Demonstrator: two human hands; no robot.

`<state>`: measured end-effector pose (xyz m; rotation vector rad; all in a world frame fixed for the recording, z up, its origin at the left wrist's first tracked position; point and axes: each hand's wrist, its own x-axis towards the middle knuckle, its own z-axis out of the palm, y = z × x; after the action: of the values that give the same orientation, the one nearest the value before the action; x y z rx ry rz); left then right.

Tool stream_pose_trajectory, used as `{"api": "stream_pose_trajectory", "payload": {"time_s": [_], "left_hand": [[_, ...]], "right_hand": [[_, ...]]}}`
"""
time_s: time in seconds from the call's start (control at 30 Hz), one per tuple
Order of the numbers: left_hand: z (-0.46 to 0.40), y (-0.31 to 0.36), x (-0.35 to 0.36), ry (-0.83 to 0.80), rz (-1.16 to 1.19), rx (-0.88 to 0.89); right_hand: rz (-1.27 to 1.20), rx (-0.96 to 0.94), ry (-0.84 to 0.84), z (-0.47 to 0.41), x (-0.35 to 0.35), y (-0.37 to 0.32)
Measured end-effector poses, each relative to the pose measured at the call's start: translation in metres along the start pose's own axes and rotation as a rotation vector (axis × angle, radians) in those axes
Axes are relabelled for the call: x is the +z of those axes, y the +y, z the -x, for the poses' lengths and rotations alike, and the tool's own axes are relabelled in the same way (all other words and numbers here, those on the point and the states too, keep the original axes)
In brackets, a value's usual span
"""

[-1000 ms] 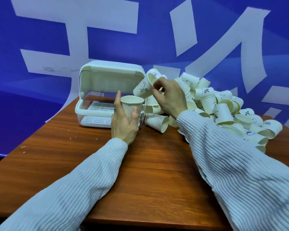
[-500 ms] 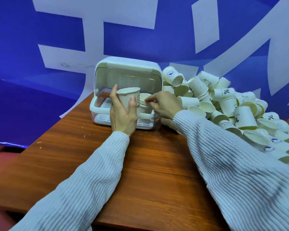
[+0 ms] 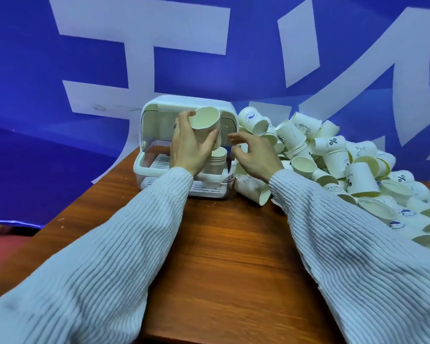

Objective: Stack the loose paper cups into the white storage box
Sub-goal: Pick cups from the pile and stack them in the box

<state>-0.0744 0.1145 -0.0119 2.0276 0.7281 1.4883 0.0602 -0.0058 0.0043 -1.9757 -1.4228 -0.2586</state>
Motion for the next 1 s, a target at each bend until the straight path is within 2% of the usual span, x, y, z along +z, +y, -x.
{"api": "stream_pose_trajectory", "payload": {"time_s": [0.2, 0.37, 0.53, 0.6, 0.67, 0.7, 0.77, 0.83, 0.9, 1.0], "left_hand": [[-0.010, -0.014, 0.017, -0.315, -0.368, -0.055], [0.007, -0.026, 0.023, -0.453, -0.677, -0.029], [0.004, -0.018, 0.023, -0.567, -0.778, -0.031], [0.006, -0.011, 0.025, -0.527, -0.767, 0.058], [0.020, -0.002, 0.028, -0.410, -0.648, 0.309], [0.027, 0.003, 0.032, -0.421, -0.579, 0.446], [0.042, 0.015, 0.045, -0.598, -0.531, 0.642], [0.055, 0.023, 0.060, -0.771, -0.626, 0.696], [0.063, 0.023, 0.073, -0.883, -0.731, 0.668], [0.072, 0.024, 0.081, -0.895, -0.816, 0.654]], "right_hand": [[0.059, 0.041, -0.009, 0.013, -0.017, 0.022], [0.078, 0.098, -0.014, 0.021, -0.028, 0.040], [0.075, 0.117, -0.105, 0.031, -0.047, 0.050], [0.070, 0.126, -0.205, 0.036, -0.056, 0.054], [0.096, 0.129, -0.337, 0.042, -0.067, 0.057], [0.127, 0.131, -0.411, 0.047, -0.072, 0.057], [0.206, 0.127, -0.542, 0.055, -0.078, 0.056], [0.284, 0.129, -0.622, 0.062, -0.080, 0.058], [0.347, 0.106, -0.650, 0.067, -0.078, 0.063], [0.406, 0.031, -0.609, 0.071, -0.076, 0.074]]}}
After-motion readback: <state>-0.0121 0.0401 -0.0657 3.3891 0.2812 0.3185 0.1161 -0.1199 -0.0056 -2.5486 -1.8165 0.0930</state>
